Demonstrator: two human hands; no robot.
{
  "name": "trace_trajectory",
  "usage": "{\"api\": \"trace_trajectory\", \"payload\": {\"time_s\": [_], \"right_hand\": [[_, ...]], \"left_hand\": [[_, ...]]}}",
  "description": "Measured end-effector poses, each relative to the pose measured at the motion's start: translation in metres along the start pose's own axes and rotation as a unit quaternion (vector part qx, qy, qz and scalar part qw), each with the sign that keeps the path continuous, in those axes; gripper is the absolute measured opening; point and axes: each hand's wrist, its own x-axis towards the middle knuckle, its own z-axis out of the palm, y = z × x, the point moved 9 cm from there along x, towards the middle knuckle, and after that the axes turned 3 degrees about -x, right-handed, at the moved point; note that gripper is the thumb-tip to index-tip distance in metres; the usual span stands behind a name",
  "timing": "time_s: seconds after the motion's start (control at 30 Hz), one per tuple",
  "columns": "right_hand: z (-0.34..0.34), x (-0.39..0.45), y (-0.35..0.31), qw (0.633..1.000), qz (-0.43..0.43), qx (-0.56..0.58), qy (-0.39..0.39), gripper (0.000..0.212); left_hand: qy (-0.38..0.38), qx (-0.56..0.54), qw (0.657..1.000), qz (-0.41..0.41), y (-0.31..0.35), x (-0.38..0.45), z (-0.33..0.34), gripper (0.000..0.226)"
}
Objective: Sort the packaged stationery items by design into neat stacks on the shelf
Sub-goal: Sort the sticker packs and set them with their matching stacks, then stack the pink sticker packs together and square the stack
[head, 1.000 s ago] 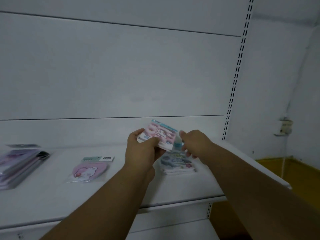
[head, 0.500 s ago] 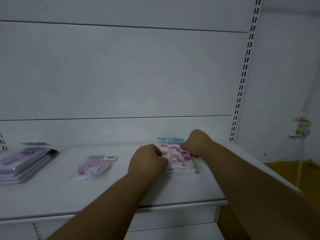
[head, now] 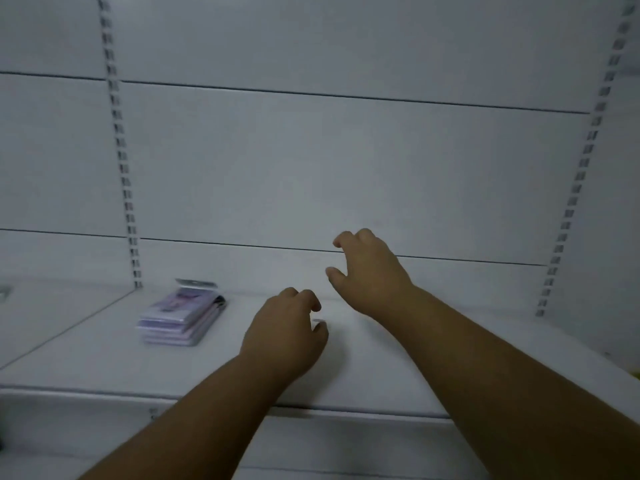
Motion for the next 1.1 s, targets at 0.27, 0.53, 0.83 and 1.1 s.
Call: {"api": "trace_trajectory", "payload": {"time_s": [0.27, 0.53, 0.83, 1.1], "right_hand": [[0.051, 0.026, -0.311, 0.979, -0.163, 0.119, 0.007, 0.039], [0.114, 0.054, -0.551, 0.951, -0.239, 0.194, -0.023, 0.044], [0.223, 0.144, -0.683, 0.944, -0.236, 0.216, -0.079, 0.043], [0.303, 0.205, -0.737, 0.957, -0.195, 0.167, -0.133, 0.037]], "left_hand": [[0.066, 0.155, 0.978, -0.122, -0.252, -0.095, -0.207, 0.031], [0.066, 0.217, 0.946, -0.232, -0.429, -0.175, -0.33, 0.032], [0.086, 0.249, 0.932, -0.25, -0.583, -0.15, -0.396, 0.032], [0.058, 0.241, 0.939, -0.24, -0.689, -0.081, -0.417, 0.034]]}}
